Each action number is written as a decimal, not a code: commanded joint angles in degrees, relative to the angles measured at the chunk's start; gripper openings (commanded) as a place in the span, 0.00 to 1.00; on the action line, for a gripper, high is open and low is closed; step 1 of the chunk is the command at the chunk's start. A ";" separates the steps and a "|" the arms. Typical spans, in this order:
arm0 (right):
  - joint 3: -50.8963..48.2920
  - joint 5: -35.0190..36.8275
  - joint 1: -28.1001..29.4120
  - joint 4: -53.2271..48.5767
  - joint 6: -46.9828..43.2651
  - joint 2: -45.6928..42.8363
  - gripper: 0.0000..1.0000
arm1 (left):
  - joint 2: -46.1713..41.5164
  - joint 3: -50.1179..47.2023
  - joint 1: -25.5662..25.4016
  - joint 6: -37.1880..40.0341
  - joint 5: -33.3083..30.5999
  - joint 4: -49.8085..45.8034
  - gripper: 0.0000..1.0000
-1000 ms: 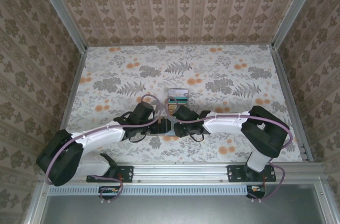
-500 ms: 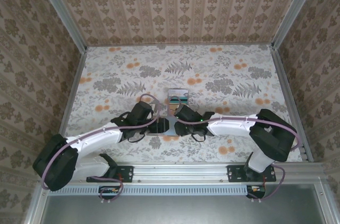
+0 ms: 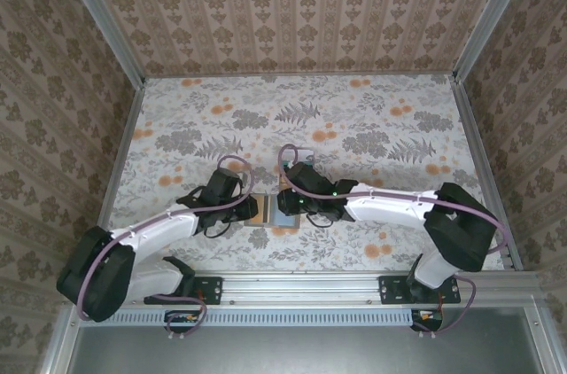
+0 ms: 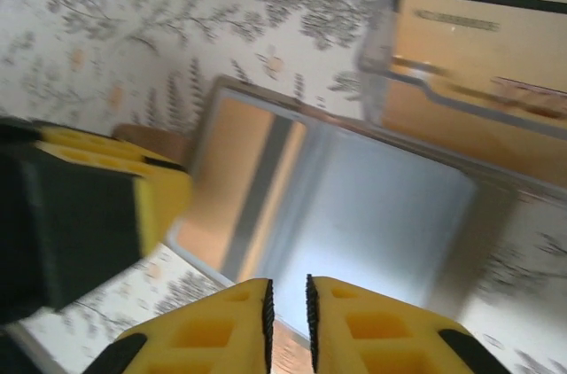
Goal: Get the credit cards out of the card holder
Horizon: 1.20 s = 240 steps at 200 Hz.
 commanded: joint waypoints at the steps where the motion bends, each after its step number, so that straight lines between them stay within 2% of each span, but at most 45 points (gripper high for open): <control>1: 2.41 -4.29 0.15 3.54 4.10 4.27 0.17 | 1.26 -0.97 0.68 0.41 0.30 0.30 0.18; 104: 4.48 -8.30 -0.03 7.57 10.98 13.90 0.18 | 1.67 -1.85 1.21 -0.11 -1.44 -0.34 0.18; 208: 4.09 -9.26 -0.52 8.93 13.09 16.13 0.19 | 3.38 -2.74 0.78 -0.63 0.55 1.97 0.16; 240: 4.54 -7.82 -0.55 5.81 13.99 16.27 0.20 | 3.99 -2.64 0.68 -0.90 0.48 1.89 0.15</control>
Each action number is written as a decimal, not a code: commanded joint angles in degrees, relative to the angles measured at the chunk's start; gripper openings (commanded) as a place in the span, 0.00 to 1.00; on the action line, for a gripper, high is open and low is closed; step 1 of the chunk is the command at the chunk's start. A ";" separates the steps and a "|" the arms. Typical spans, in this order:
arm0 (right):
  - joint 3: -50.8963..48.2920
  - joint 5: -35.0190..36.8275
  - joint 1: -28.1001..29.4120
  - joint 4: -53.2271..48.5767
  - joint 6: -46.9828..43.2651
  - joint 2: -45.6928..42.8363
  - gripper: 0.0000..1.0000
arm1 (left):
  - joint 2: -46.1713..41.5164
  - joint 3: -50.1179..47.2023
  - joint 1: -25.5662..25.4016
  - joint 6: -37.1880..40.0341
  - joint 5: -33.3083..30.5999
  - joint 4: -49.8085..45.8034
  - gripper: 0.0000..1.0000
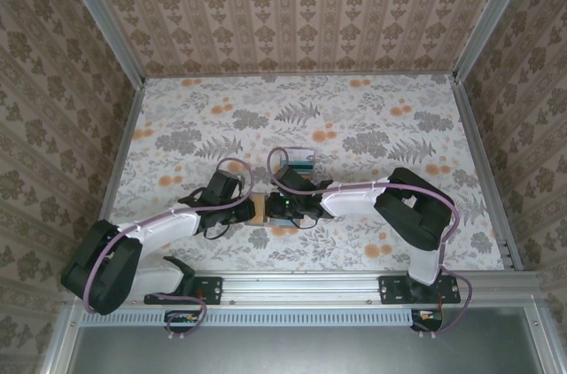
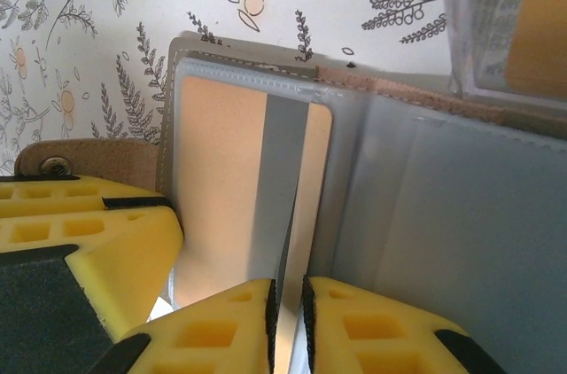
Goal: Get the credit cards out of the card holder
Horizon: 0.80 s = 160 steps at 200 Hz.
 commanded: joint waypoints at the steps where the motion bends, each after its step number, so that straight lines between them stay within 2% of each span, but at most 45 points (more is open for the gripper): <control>1: 1.23 0.40 -0.16 -2.32 1.51 1.49 0.20 | 1.70 -1.13 -0.22 -0.68 1.11 -0.12 0.15; 114: 0.18 4.10 -0.20 -5.82 3.33 -1.06 0.21 | 3.59 -0.43 -0.30 -0.88 -0.54 -2.22 0.10; 160: -1.07 4.95 -0.04 -4.21 3.78 -2.73 0.21 | 3.31 -0.52 -0.39 -1.03 -0.84 -2.85 0.09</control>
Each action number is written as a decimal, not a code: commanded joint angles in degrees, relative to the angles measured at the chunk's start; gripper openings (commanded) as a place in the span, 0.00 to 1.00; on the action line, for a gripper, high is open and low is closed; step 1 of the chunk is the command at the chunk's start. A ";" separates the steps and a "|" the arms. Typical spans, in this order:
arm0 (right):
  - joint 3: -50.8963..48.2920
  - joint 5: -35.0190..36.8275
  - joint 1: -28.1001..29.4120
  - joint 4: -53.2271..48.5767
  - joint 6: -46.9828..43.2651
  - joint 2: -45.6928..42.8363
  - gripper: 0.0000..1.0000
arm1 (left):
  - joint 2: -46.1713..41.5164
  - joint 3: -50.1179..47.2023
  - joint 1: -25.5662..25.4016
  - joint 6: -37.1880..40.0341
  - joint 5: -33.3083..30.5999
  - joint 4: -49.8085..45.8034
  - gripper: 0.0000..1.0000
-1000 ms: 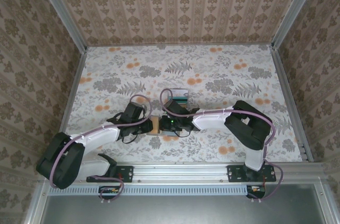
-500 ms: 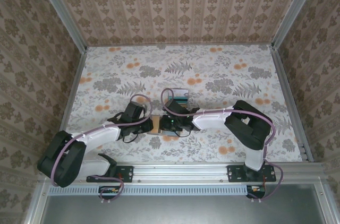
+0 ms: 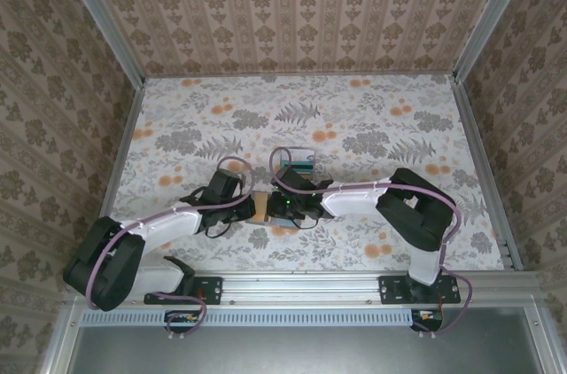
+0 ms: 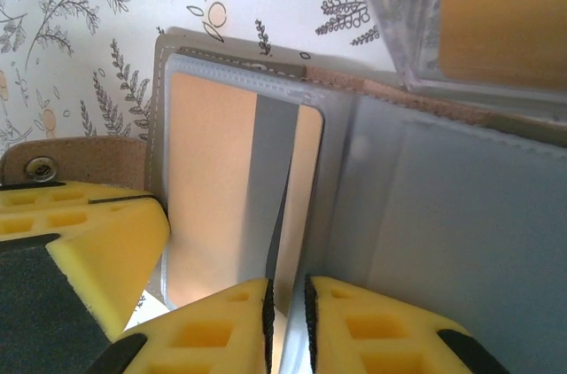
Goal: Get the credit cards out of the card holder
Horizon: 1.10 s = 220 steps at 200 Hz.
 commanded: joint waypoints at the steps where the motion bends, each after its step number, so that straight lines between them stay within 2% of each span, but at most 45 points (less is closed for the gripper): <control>1: -1.15 2.46 -0.02 -2.01 1.10 -1.88 0.21 | 1.89 -0.69 -0.37 -0.54 -0.77 -4.88 0.09; 95: -0.32 -2.80 -0.38 3.20 1.83 2.27 0.19 | 2.12 -0.34 -1.59 -0.46 -0.50 -4.31 0.09; 137: -0.76 -3.01 -0.45 4.18 1.99 2.24 0.12 | 2.10 -0.24 -2.12 -0.62 -0.68 -4.34 0.09; 158: -1.23 -3.04 -0.43 4.78 2.21 1.91 0.00 | 2.07 -0.17 -2.22 -0.63 -0.98 -4.74 0.08; 220: -5.65 -1.01 -1.21 5.14 2.62 -3.01 0.00 | 0.59 -0.21 -0.83 -1.32 -3.66 -7.96 0.07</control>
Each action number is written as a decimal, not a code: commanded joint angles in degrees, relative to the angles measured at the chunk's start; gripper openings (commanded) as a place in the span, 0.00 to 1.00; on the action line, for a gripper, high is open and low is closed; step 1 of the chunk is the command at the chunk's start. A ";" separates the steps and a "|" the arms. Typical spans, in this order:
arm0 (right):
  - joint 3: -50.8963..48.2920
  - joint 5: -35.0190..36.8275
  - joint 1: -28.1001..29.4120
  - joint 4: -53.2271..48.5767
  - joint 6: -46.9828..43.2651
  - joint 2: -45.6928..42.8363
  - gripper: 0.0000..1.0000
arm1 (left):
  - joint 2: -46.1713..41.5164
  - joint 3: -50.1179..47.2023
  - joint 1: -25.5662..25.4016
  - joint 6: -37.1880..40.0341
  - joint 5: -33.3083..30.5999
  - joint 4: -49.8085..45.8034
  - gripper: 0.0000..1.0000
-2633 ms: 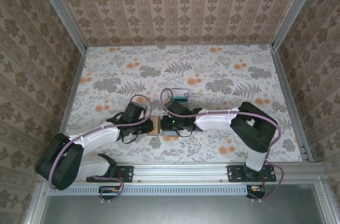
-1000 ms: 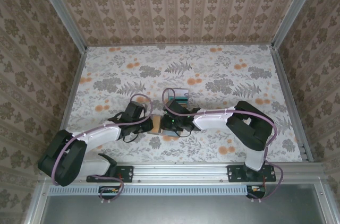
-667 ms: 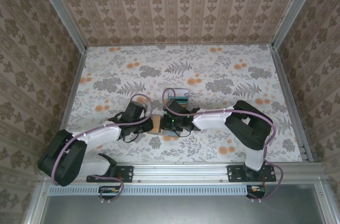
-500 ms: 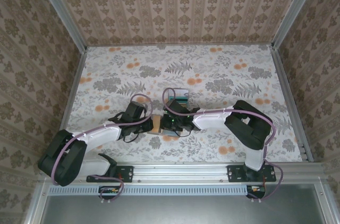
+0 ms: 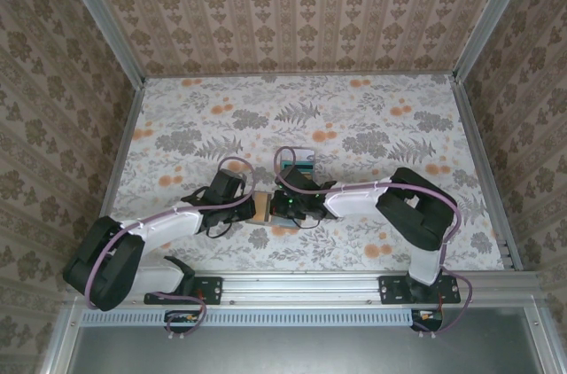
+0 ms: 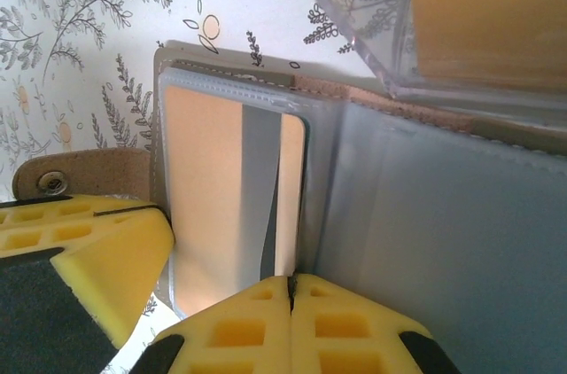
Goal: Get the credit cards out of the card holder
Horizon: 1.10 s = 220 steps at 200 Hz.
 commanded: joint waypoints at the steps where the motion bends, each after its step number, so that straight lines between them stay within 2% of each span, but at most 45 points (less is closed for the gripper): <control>1: -2.69 1.19 -0.53 -0.04 0.41 -2.75 0.00 | 0.60 -0.89 0.47 -0.83 -1.54 -6.78 0.07; 64: -4.56 0.86 -1.06 1.08 -0.63 -5.06 0.00 | -0.28 -1.77 1.10 -1.03 0.47 -5.56 0.09; 85: -4.20 0.24 -0.90 2.99 -0.75 -5.16 0.13 | -0.90 -1.72 1.09 -0.88 1.28 -4.94 0.10; 96: -3.61 0.25 -0.80 3.08 -0.87 -5.12 0.15 | -0.91 -1.60 1.09 -0.92 1.27 -5.05 0.10; 220: 1.39 -0.12 -0.57 0.09 -1.90 0.81 0.17 | 0.86 -1.45 1.09 -0.80 1.44 -4.94 0.08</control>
